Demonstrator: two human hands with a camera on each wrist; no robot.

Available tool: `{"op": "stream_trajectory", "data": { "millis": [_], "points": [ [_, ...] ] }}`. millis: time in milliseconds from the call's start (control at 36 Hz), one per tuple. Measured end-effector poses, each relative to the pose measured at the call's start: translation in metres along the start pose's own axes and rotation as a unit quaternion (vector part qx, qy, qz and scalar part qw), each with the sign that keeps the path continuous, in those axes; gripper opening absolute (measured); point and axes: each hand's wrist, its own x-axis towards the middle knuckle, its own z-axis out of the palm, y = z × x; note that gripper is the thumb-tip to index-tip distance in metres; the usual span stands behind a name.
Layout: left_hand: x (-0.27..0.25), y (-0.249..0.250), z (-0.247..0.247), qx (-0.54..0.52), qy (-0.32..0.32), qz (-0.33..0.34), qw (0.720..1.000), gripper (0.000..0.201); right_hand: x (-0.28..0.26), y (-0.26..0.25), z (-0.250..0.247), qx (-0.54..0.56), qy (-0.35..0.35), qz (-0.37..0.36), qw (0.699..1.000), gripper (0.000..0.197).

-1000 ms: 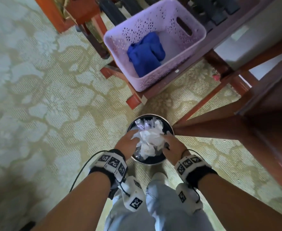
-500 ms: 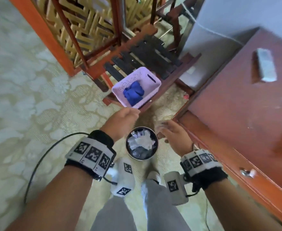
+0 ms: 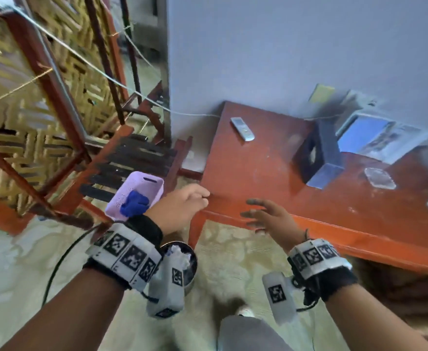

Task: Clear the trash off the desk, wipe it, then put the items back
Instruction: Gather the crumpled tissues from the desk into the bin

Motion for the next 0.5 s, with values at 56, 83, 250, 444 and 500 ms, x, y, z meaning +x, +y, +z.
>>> {"op": "stream_trajectory", "data": {
  "millis": [56, 83, 250, 444, 500],
  "points": [
    [0.006, 0.027, 0.005, 0.003, -0.018, 0.027, 0.999, 0.026, -0.01, -0.009, -0.02, 0.041, 0.033, 0.008, 0.999, 0.026],
    [0.009, 0.039, 0.009, -0.004, -0.028, 0.036, 0.999, 0.026, -0.015, -0.012, -0.031, 0.06, 0.048, 0.011, 0.997, 0.026],
    [0.032, 0.098, 0.044, 0.013, -0.052, 0.075, 0.996, 0.024, -0.033, -0.026, -0.096, 0.088, 0.123, -0.01, 0.988, 0.023],
    [0.066, 0.161, 0.104, 0.018, -0.074, 0.117, 0.99, 0.021, -0.039, -0.009, -0.176, 0.108, 0.171, -0.027, 0.979, 0.021],
    [0.079, 0.18, 0.128, 0.023, -0.083, 0.125, 0.988, 0.022, -0.04, 0.005, -0.204, 0.105, 0.175, -0.021, 0.979, 0.019]
  ]
}}
